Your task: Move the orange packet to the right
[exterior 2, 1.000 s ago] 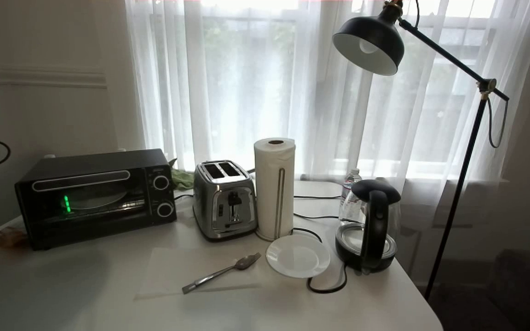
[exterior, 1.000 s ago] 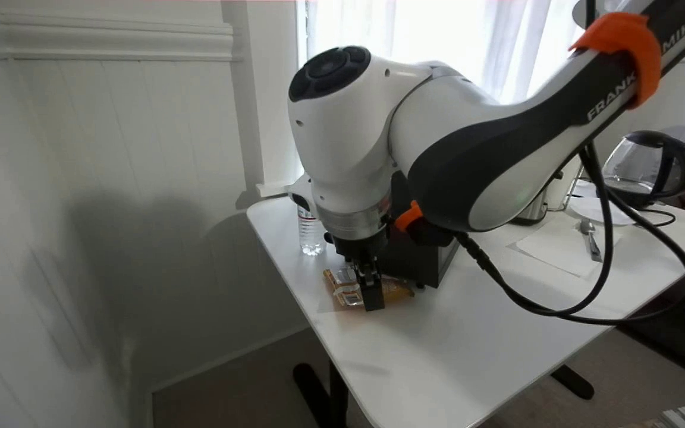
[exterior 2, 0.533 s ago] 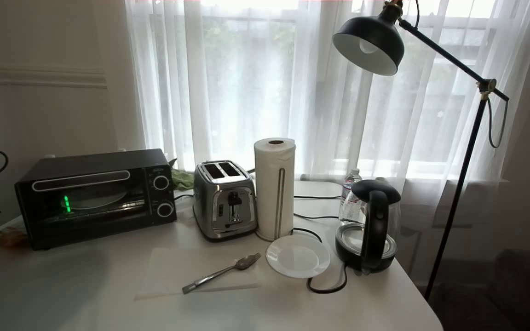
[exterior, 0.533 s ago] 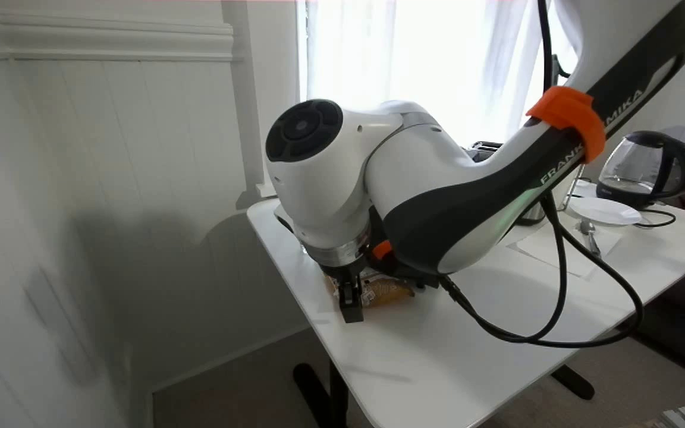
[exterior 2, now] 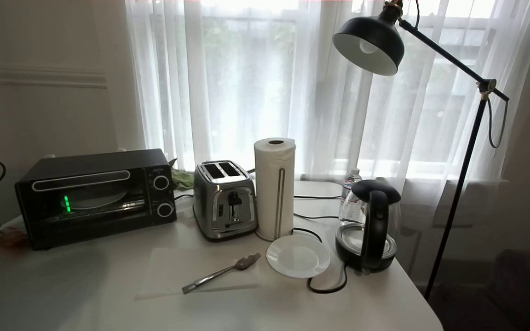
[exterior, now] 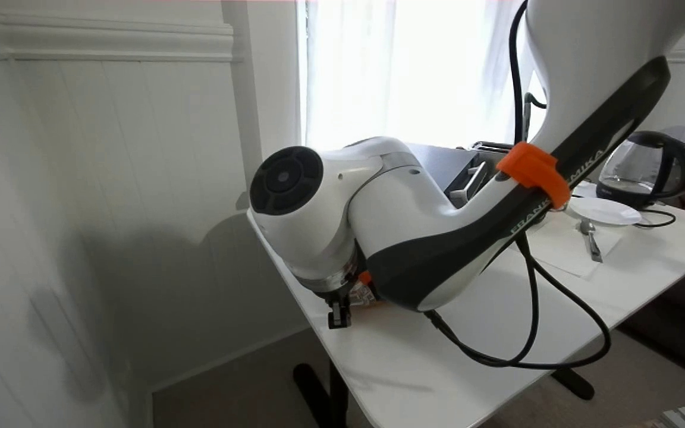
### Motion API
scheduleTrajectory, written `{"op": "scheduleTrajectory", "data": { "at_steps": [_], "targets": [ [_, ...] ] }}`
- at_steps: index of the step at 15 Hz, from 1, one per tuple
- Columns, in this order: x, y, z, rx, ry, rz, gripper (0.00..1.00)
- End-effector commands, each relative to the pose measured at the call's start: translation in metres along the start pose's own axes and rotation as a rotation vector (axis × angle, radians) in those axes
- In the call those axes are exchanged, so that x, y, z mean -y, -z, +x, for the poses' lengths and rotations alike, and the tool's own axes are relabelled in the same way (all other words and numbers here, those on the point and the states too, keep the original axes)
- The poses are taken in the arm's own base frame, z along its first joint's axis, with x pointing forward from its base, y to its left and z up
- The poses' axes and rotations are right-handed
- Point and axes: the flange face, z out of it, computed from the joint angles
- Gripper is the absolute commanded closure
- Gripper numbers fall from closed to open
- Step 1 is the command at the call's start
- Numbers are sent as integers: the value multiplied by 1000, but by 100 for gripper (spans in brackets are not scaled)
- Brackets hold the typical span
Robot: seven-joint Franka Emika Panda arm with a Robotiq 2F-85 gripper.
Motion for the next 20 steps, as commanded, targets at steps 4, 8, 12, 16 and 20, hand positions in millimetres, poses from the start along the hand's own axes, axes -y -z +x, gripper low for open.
{"op": "scheduleTrajectory", "data": {
  "at_steps": [4, 8, 12, 16, 20],
  "targets": [
    [12, -4, 15, -10, 16, -108, 95],
    [8, -1, 7, 18, 18, -95, 100],
    [-24, 24, -1, 18, -7, -36, 100],
    [-83, 76, -14, -57, -77, 0, 100],
    [-137, 124, -41, -139, -188, 93, 100]
  ]
}}
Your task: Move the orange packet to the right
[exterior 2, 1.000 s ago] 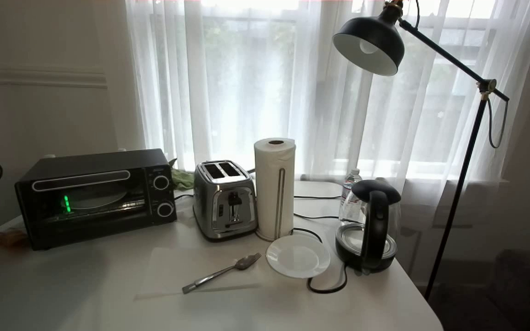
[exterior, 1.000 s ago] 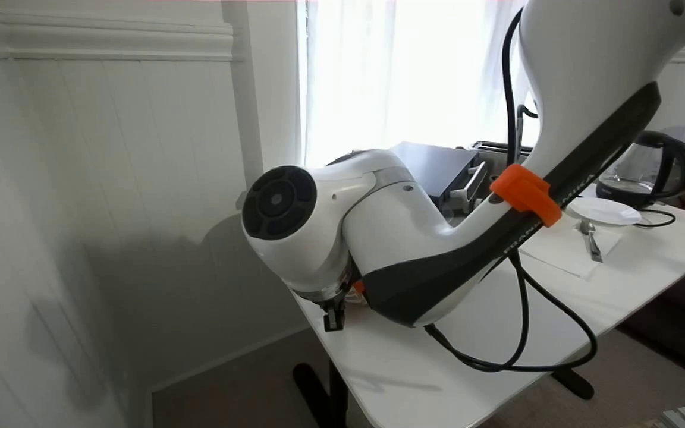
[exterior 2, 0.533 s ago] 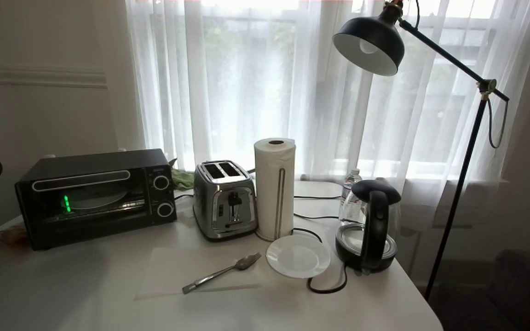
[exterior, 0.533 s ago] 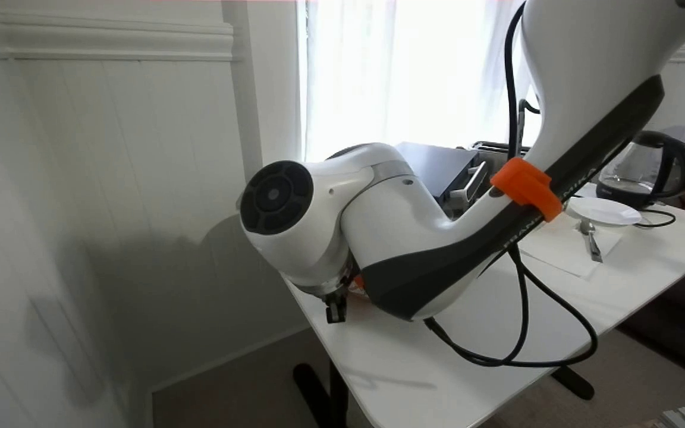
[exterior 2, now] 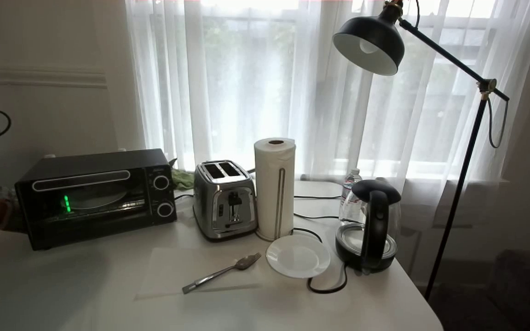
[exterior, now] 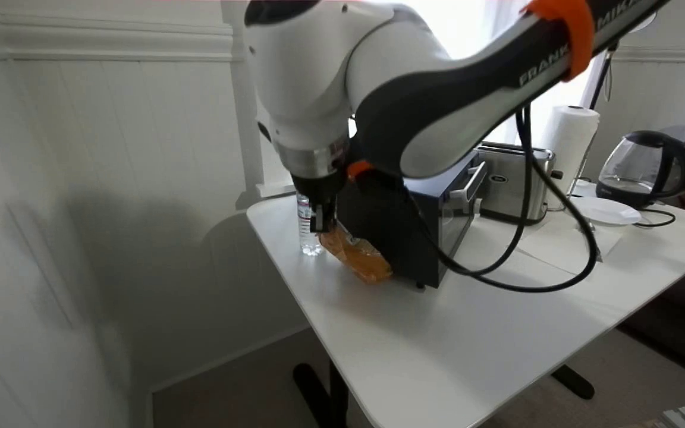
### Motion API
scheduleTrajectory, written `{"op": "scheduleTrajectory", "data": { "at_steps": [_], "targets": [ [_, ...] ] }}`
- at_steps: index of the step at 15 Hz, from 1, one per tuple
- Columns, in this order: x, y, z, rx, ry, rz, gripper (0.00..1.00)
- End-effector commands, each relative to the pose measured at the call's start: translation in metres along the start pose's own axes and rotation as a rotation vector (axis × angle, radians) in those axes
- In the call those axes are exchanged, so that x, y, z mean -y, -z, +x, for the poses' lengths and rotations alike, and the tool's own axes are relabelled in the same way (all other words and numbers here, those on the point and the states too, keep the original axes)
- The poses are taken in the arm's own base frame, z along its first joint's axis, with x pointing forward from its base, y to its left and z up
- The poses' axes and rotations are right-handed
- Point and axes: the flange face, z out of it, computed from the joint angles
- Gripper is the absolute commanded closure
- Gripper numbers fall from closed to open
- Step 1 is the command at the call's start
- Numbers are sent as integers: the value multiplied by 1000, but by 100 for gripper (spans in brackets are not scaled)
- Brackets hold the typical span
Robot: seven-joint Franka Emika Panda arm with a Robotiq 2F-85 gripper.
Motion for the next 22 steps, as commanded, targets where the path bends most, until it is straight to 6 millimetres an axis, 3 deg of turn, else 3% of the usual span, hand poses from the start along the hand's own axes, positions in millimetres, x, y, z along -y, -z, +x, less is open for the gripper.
{"op": "scheduleTrajectory", "data": {
  "at_steps": [1, 8, 15, 18, 22],
  "targets": [
    [-40, 47, -31, -59, -79, 107, 100],
    [-102, 117, -98, -188, -256, 296, 100],
    [-160, 194, -190, -253, -424, 320, 100],
    [-183, 206, -240, -214, -534, 268, 100],
    [-206, 192, -312, -69, -679, 160, 100]
  ]
}}
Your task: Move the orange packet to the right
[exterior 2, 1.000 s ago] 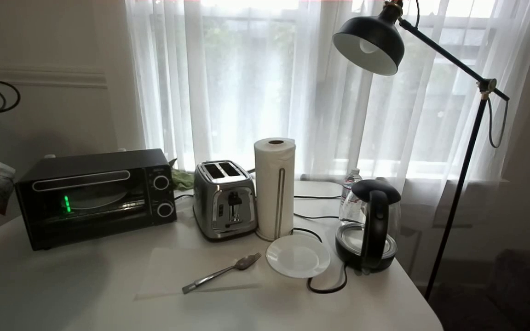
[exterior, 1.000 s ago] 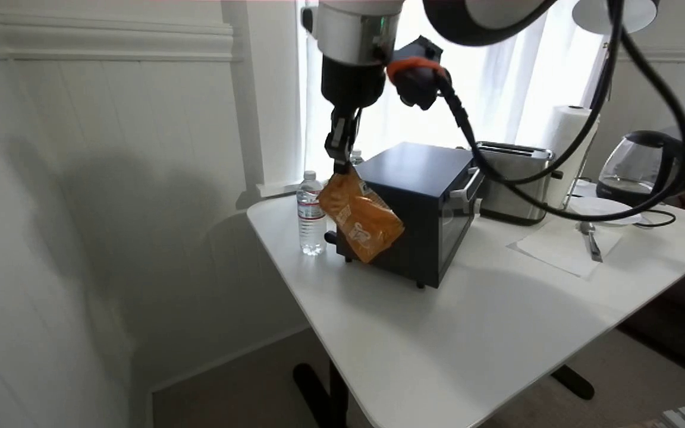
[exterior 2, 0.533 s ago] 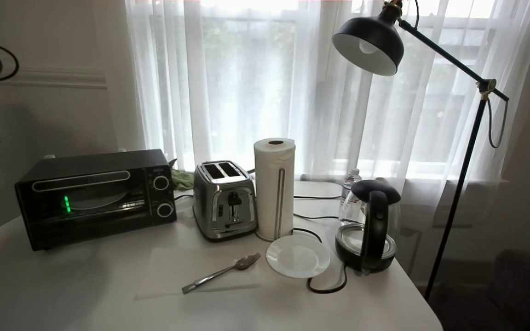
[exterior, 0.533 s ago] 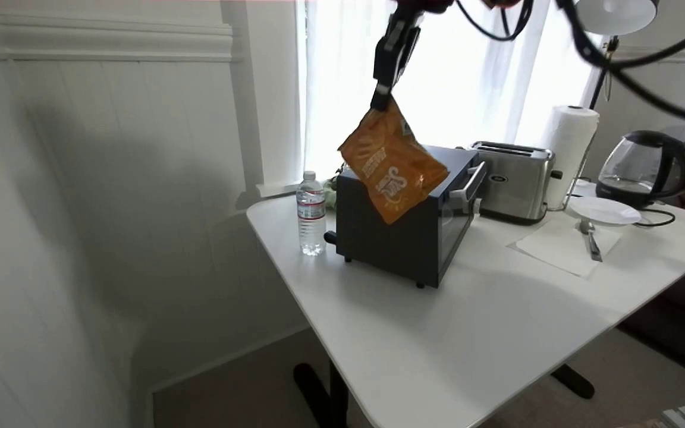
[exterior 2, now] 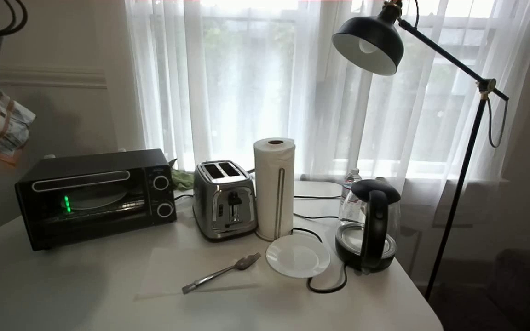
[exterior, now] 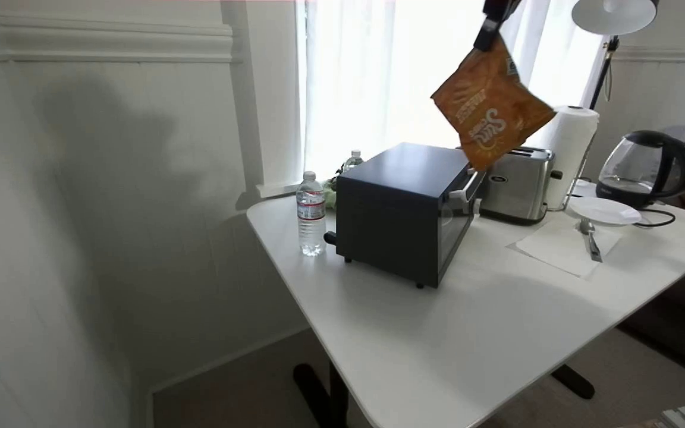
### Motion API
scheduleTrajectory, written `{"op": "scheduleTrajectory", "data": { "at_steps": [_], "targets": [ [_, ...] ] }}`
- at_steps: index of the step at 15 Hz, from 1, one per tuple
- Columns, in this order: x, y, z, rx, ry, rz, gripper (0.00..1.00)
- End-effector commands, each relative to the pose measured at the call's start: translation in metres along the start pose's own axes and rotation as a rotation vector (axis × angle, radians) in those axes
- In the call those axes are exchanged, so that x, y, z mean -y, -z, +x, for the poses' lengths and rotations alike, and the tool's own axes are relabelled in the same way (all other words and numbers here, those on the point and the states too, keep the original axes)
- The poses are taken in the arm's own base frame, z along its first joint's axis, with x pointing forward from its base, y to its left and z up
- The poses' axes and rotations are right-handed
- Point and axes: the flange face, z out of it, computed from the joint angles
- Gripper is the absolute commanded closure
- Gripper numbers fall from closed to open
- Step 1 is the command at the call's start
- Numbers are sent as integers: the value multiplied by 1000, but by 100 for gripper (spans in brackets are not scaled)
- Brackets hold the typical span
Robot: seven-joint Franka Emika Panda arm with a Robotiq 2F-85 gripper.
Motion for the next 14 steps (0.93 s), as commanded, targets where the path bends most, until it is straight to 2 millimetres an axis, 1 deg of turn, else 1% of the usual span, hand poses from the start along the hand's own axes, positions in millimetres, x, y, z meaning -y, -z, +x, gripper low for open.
{"op": "scheduleTrajectory", "data": {
  "at_steps": [1, 6, 8, 9, 10, 11, 14],
  "targets": [
    [-49, 5, -58, 83, -144, -129, 100],
    [-118, -9, -117, 216, -303, -315, 100],
    [-140, -14, -135, 234, -329, -406, 100],
    [-148, -19, -142, 233, -325, -432, 100],
    [-143, -19, -122, 248, -308, -357, 100],
    [-148, -21, -127, 258, -315, -366, 99],
    [-146, -22, -126, 259, -309, -364, 99]
  ]
}}
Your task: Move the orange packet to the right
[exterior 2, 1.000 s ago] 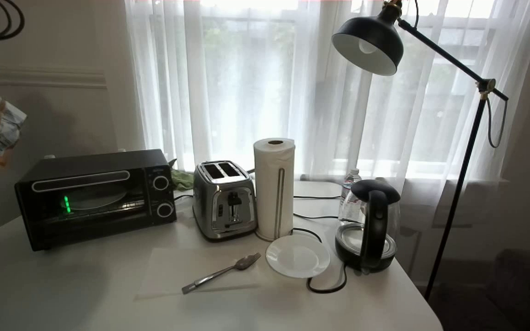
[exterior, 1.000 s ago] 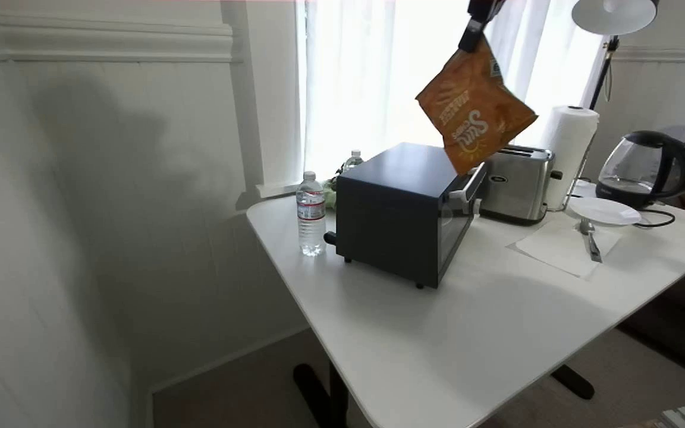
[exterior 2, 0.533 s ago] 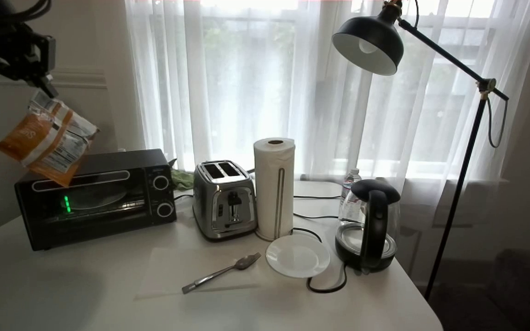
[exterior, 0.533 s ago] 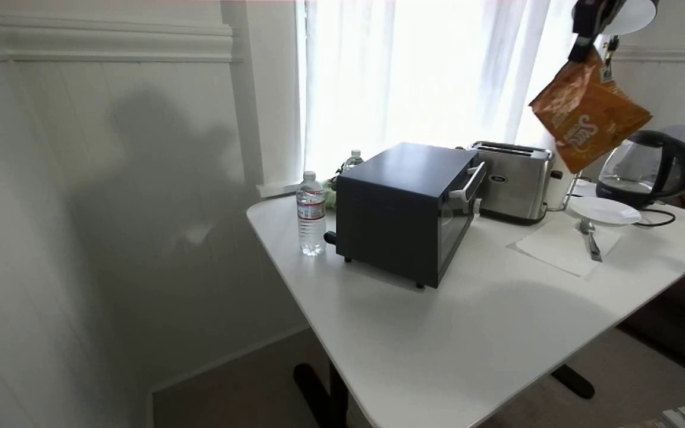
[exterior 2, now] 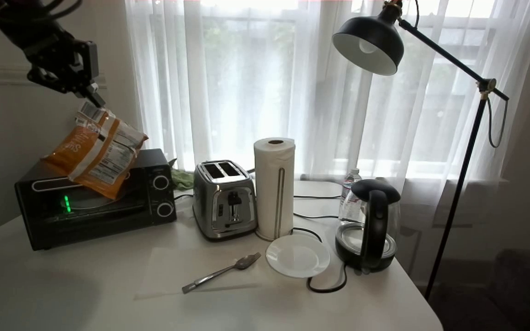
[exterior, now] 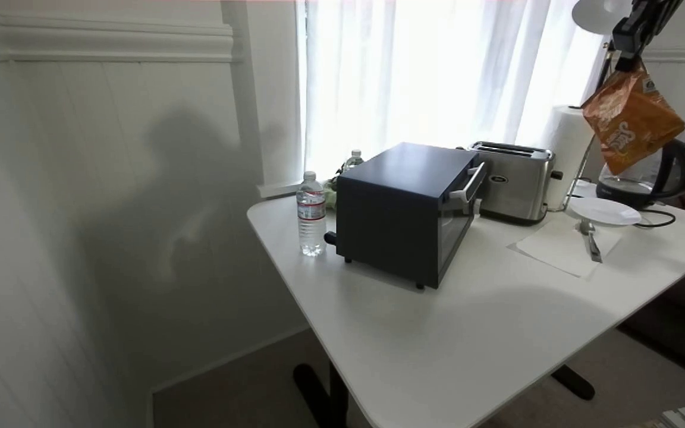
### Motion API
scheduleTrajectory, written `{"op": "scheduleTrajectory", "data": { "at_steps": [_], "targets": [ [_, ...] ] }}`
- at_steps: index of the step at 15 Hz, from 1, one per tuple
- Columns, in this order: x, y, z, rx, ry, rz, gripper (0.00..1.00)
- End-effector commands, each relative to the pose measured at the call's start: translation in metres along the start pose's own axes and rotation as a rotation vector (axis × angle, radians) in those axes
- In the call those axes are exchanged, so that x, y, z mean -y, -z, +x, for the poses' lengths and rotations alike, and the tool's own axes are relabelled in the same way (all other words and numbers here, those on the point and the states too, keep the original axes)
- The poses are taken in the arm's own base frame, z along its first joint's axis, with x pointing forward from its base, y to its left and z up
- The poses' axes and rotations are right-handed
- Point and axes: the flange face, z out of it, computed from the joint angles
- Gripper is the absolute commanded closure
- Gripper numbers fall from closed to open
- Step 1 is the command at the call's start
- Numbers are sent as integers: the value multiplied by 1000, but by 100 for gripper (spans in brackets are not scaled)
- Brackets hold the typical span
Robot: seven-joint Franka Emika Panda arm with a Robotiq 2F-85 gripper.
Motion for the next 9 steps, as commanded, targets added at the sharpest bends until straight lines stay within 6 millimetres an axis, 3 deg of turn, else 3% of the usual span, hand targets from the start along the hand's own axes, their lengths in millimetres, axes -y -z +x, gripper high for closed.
{"op": "scheduleTrajectory", "data": {
  "at_steps": [1, 5, 9],
  "targets": [
    [1, 1, 1, 1, 2, 0, 99],
    [-6, -6, 5, 1, -17, -9, 100],
    [-77, -53, 22, 52, -182, -72, 100]
  ]
}}
